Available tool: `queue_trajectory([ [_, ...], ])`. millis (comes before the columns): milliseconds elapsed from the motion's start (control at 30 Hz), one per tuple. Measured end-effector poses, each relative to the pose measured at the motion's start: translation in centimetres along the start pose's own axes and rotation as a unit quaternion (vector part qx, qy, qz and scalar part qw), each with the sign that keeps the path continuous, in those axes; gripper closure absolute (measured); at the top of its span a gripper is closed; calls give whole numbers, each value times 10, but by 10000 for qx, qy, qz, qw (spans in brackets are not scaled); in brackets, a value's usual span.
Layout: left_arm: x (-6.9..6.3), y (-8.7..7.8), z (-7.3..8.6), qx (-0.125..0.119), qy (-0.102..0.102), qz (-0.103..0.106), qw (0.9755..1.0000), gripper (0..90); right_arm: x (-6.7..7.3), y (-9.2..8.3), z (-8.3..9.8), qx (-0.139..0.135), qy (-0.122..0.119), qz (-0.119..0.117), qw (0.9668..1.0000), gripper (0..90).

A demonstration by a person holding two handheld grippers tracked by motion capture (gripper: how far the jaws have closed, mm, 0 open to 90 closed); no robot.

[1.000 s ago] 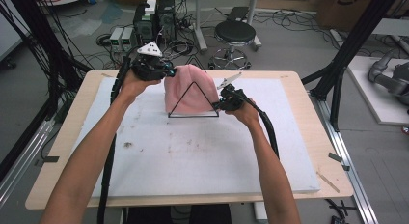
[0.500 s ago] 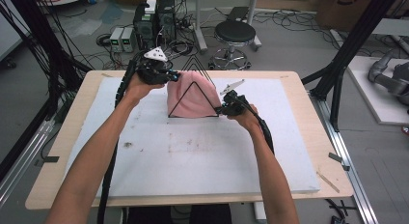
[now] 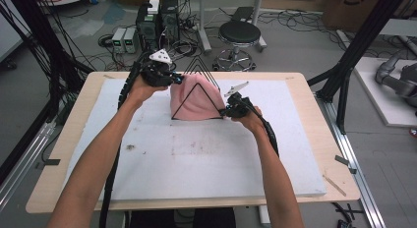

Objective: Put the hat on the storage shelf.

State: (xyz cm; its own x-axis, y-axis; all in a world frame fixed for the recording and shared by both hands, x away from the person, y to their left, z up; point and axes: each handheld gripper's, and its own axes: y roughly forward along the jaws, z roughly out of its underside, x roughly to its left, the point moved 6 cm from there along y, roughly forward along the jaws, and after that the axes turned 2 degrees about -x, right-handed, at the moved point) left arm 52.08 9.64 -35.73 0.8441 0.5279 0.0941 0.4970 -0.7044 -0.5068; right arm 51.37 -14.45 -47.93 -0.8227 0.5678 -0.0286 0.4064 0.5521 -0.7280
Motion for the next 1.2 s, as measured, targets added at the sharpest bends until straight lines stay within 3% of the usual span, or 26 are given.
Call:
queue_trajectory([
  [633, 0, 1, 1, 7, -30, 47, 10000, 856, 0, 0, 0, -6, -37, 6, 10000, 833],
  [733, 0, 1, 1, 22, -41, 44, 10000, 852, -1, -1, 0, 6, -42, 64, 10000, 783],
  [867, 1, 1, 2, 24, -193, 84, 9998, 770, -2, -3, 1, 39, -17, 104, 9999, 736],
  [967, 2, 0, 2, 1, -317, 75, 9995, 579, -4, -5, 1, 48, 28, 205, 9998, 636],
  [1033, 2, 0, 2, -33, -361, 90, 9993, 537, -5, -6, 1, 51, 28, 228, 9997, 604],
  [1067, 2, 1, 2, -18, -365, 89, 9993, 438, -6, -6, 1, 18, 76, 295, 9995, 526],
  [1200, 1, 2, 2, -40, -473, 80, 9988, 339, -7, -8, 1, -1, 135, 362, 9993, 453],
])
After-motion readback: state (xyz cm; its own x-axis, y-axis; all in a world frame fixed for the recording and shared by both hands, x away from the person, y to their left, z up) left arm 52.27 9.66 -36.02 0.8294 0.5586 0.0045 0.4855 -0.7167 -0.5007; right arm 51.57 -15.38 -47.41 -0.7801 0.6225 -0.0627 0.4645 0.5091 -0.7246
